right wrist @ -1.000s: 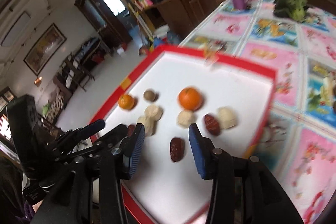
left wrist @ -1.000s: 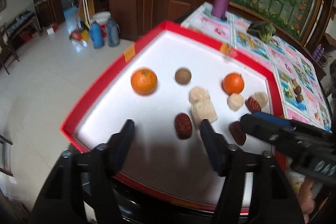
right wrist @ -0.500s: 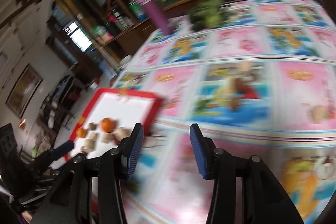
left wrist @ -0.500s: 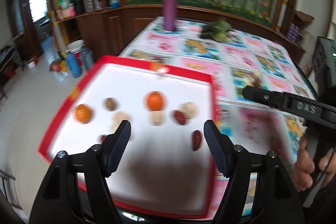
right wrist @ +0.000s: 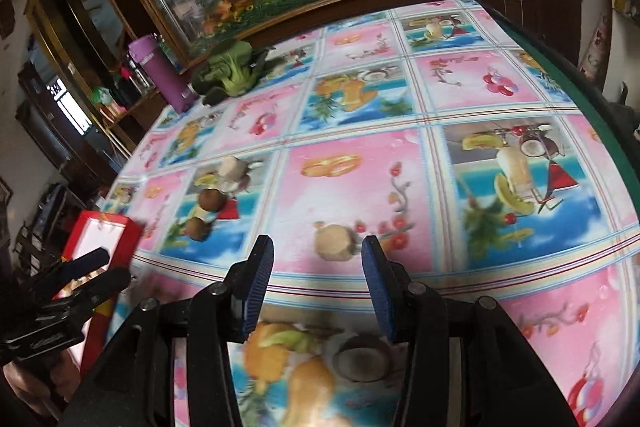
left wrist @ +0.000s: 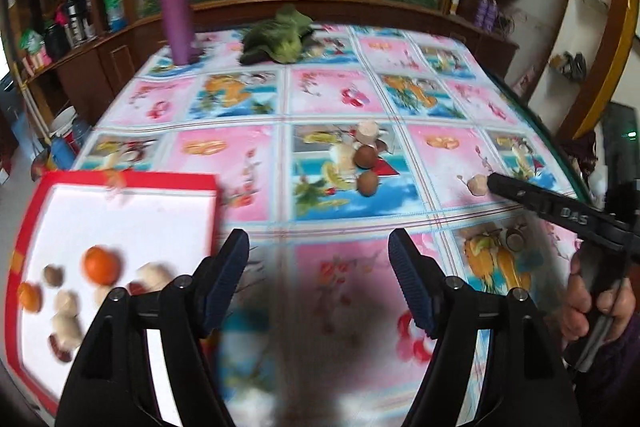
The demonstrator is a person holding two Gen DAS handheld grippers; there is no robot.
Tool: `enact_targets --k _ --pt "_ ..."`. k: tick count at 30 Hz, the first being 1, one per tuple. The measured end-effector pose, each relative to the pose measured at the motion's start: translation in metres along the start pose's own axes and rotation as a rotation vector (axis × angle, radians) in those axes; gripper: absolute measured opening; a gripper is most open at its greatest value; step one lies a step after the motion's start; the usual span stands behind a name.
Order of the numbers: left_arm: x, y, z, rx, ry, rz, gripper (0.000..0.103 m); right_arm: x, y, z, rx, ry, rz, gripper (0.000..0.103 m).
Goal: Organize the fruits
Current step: 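Grasp a round beige piece from the pile with the right tool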
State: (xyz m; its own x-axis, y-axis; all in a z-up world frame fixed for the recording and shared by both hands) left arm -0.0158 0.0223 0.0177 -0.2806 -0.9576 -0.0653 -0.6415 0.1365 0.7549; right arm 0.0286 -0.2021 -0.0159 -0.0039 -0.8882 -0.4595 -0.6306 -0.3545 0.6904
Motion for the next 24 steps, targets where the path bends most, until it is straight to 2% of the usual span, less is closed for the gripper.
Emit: enact_targets --k 4,9,13,15,17,24 --pt "0.015 -0.03 -0.007 -0.05 -0.034 0.004 0.073 0.003 -0.012 -0.001 -0.025 0.028 0.054 0.046" --pt "0.019 -0.046 -0.01 -0.067 -0.046 0.013 0.073 0.0 -0.029 0.0 -0.073 0.067 0.089 0.046" --pt "0.016 -0.054 -0.012 -0.078 -0.049 0.013 0.073 -0.007 -0.035 -0.001 -0.061 0.104 0.115 0.044" --pt "0.015 -0.056 -0.013 -0.077 -0.048 0.016 0.073 -0.009 -0.037 -0.001 -0.042 0.136 0.16 0.027" --pt "0.015 -0.057 -0.016 -0.071 -0.049 0.027 0.073 -0.009 -0.038 -0.001 -0.026 0.164 0.194 0.022" --pt "0.021 -0.068 -0.03 -0.063 -0.034 0.053 0.073 -0.006 -0.034 -0.001 -0.019 0.146 0.187 0.022"
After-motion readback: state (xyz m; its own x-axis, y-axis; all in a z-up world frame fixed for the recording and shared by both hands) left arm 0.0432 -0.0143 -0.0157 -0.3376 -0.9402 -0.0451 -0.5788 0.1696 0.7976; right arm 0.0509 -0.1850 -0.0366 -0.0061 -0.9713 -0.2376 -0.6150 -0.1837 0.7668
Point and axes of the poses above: each gripper's, at about its wrist camera, not at the fingertips, and y roughly against the way its jaws point, x to its right, z to its underside, the point moved 6 cm from there along -y, roughly the way its jaws point, and after that the axes turned 11 degrees about -y, right-handed, at the moved point
